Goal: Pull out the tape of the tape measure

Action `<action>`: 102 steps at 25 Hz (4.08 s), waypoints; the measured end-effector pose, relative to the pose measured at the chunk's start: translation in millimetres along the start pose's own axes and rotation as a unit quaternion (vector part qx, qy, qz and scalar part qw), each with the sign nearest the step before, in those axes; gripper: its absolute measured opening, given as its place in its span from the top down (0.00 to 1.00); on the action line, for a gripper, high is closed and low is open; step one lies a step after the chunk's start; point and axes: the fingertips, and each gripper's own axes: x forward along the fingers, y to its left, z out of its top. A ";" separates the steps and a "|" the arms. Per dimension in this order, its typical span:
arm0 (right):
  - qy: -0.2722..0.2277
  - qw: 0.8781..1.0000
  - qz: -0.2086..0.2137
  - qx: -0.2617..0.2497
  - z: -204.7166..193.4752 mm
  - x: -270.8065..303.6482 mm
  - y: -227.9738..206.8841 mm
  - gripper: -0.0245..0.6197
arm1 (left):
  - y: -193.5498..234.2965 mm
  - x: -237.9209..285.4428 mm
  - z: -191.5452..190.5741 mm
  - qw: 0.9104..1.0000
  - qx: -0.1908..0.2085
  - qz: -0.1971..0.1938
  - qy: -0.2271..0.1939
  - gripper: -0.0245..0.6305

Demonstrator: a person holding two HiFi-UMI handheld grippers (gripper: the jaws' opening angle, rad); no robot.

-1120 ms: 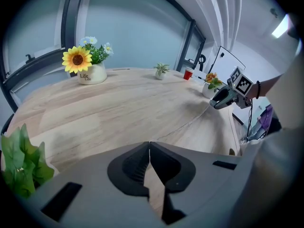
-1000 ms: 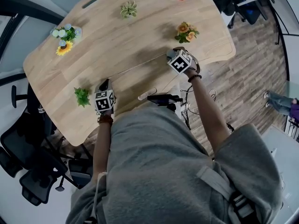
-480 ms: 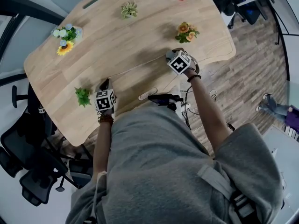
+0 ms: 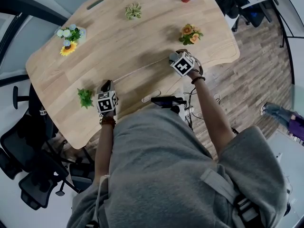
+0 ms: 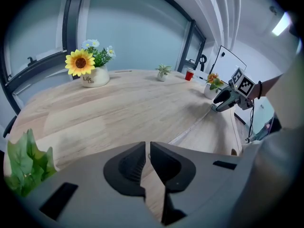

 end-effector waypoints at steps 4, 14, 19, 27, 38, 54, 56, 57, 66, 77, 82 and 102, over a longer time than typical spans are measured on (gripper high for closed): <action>-0.008 1.000 -0.001 0.002 4.4 -6.6 1.9 0.55 | 1.3 -3.0 6.6 1.000 0.004 0.003 -0.011 0.94; -0.030 0.999 -0.015 0.011 10.2 -25.4 6.8 0.55 | 5.3 -15.0 25.5 0.999 0.010 0.006 -0.048 0.94; -0.041 0.999 -0.029 0.013 12.8 -34.6 7.0 0.55 | 5.9 -23.0 39.7 0.997 0.017 0.005 -0.073 0.94; -0.055 0.997 -0.050 0.016 18.2 -52.2 5.5 0.55 | 1.3 -35.0 58.3 0.994 0.028 -0.002 -0.103 0.94; -0.088 0.993 -0.077 0.013 39.4 -82.3 8.4 0.55 | -22.7 -67.3 114.1 0.982 0.054 -0.033 -0.179 0.94; -0.194 0.971 -0.136 0.031 96.4 -164.5 29.7 0.56 | -87.1 -120.8 206.6 0.942 0.126 -0.095 -0.295 0.94; -0.218 0.964 -0.147 0.031 105.2 -178.5 35.4 0.56 | -99.4 -128.7 214.3 0.934 0.137 -0.105 -0.312 0.94; -0.232 0.960 -0.153 0.033 110.4 -186.4 38.3 0.56 | -104.6 -133.1 218.6 0.930 0.143 -0.109 -0.322 0.94; -0.363 0.907 -0.200 0.078 147.0 -256.9 64.4 0.61 | -118.1 -169.7 234.5 0.899 0.148 -0.107 -0.399 0.94; -0.439 0.863 -0.241 0.066 149.2 -283.8 102.0 0.78 | -131.3 -183.0 226.3 0.880 0.161 -0.120 -0.430 0.94; -0.449 0.855 -0.248 0.081 141.8 -280.5 105.8 0.86 | -134.3 -180.9 217.8 0.877 0.170 -0.127 -0.432 0.94; -0.432 0.854 -0.268 0.109 115.5 -271.9 91.3 0.95 | -122.8 -169.1 205.9 0.885 0.170 -0.116 -0.417 0.94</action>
